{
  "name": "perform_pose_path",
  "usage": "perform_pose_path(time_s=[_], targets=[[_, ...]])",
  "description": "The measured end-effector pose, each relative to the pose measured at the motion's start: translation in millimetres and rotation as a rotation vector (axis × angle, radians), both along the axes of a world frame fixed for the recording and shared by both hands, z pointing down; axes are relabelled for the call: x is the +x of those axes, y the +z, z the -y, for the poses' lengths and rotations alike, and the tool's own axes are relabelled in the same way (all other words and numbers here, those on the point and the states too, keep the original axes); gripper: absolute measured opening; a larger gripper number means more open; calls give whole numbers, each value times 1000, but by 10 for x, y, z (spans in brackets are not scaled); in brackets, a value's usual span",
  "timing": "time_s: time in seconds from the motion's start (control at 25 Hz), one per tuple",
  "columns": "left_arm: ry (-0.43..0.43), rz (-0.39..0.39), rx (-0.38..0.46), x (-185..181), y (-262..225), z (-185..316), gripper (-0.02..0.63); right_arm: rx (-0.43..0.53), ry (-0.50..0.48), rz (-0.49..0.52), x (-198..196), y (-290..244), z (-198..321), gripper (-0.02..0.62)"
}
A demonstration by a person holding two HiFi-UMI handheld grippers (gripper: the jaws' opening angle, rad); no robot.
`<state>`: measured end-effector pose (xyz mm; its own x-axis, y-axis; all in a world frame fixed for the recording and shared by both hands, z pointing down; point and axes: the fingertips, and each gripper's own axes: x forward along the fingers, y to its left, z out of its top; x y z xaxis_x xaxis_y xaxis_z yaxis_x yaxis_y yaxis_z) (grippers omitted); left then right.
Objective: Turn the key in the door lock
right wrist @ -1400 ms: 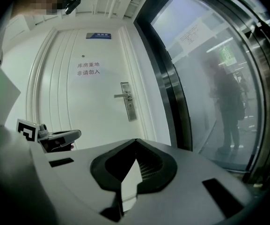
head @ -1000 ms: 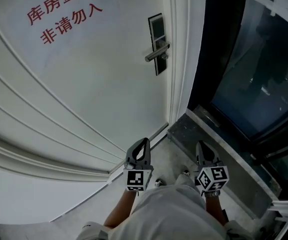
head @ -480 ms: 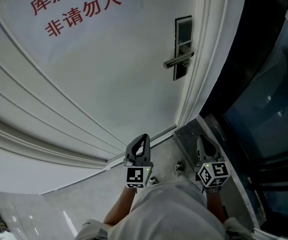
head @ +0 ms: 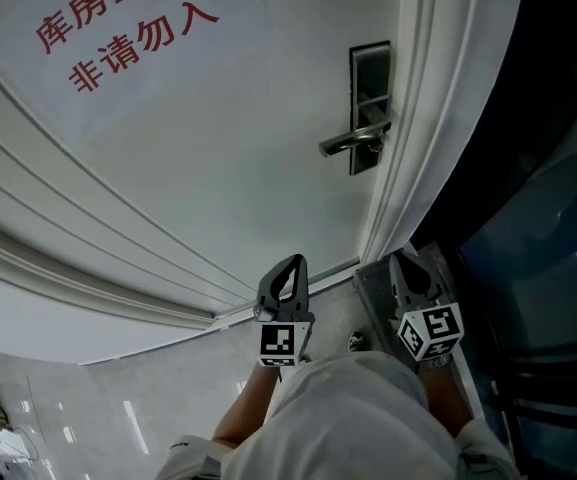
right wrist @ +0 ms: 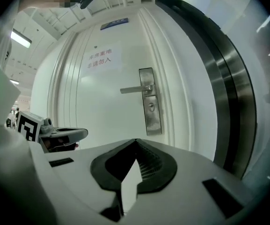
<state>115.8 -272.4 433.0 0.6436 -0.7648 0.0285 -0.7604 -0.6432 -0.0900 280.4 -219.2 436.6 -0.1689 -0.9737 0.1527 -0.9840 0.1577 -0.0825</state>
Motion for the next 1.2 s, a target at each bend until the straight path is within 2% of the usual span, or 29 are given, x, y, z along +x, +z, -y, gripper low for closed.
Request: perform_pose_path(time_s=[0.2, 0.32, 0.44, 0.56, 0.72, 0.88, 1.04, 1.2], targets=[[-61, 6, 17, 240, -107, 42, 9, 23, -142, -145, 108, -219, 302, -8], [-87, 16, 36, 330, -154, 62, 8, 27, -182, -219, 173, -312, 472, -8], [-122, 23, 54, 374, -198, 97, 9, 37, -190, -329, 220, -406, 655, -8], [-146, 32, 69, 428, -267, 131, 8, 62, -186, -485, 248, -491, 865, -8], [-164, 35, 86, 483, -360, 134, 9, 43, -157, -651, 298, -569, 1146, -8], [-189, 40, 103, 464, -408, 183, 9, 58, -150, -753, 254, -655, 1397, 30], [-197, 35, 107, 477, -449, 177, 9, 57, -149, -844, 209, -672, 1570, 106], [-210, 25, 118, 460, -526, 191, 9, 49, -120, -901, 216, -668, 1771, 119]])
